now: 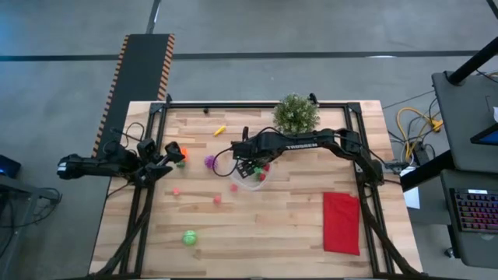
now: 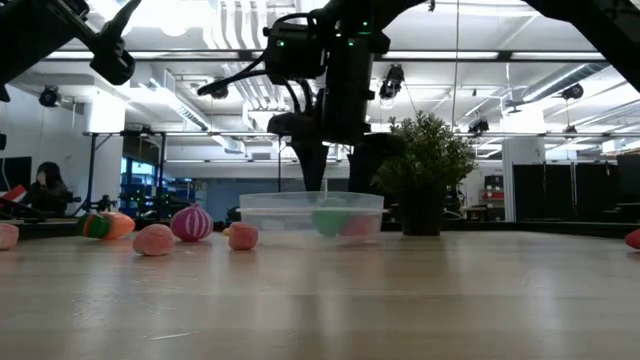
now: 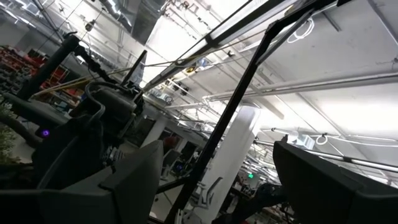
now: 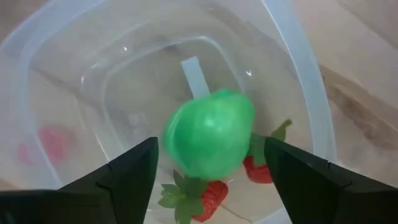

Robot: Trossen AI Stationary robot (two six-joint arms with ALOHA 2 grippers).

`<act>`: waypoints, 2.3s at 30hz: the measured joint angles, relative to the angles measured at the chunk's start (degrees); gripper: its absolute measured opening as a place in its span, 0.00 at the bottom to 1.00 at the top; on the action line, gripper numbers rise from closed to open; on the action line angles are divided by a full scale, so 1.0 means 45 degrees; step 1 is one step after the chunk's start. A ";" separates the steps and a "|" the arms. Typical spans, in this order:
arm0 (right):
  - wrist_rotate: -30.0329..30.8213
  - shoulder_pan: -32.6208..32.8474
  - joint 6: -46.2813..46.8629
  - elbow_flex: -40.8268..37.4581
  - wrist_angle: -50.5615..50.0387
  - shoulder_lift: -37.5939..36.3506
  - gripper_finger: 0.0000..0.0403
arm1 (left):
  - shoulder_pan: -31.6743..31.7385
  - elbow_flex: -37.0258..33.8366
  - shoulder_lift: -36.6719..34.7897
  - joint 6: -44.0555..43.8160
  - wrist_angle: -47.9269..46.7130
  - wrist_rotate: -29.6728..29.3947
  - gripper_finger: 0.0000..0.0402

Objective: Pick and placing Produce into tupperware
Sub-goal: Put the green pear into the transparent bin, then put the blackberry into the transparent bin

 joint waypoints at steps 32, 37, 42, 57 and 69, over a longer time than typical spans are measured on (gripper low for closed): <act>0.1925 -0.0806 -0.7350 0.5977 -0.2785 -0.0078 0.68 | -0.0005 0.0019 0.0005 0.1243 0.1099 -0.0840 0.72; 0.1907 -0.0883 -0.7960 0.6159 -0.2783 -0.0073 0.67 | -0.0015 0.0019 -0.0010 0.1239 0.1639 -0.0815 0.72; 0.1908 -0.1100 -0.7961 0.6199 -0.2773 -0.0073 0.67 | -0.0010 0.0058 -0.0009 0.1239 0.1804 -0.1171 0.72; 0.1860 -0.1132 -0.8899 0.6194 -0.2783 -0.0073 0.66 | 0.0000 0.0109 0.0506 0.1743 0.1683 -0.1972 0.72; 0.1672 -0.1132 -0.8669 0.6194 -0.3765 -0.0073 0.64 | 0.0000 0.2315 0.1065 0.2348 -0.2534 -0.5069 0.72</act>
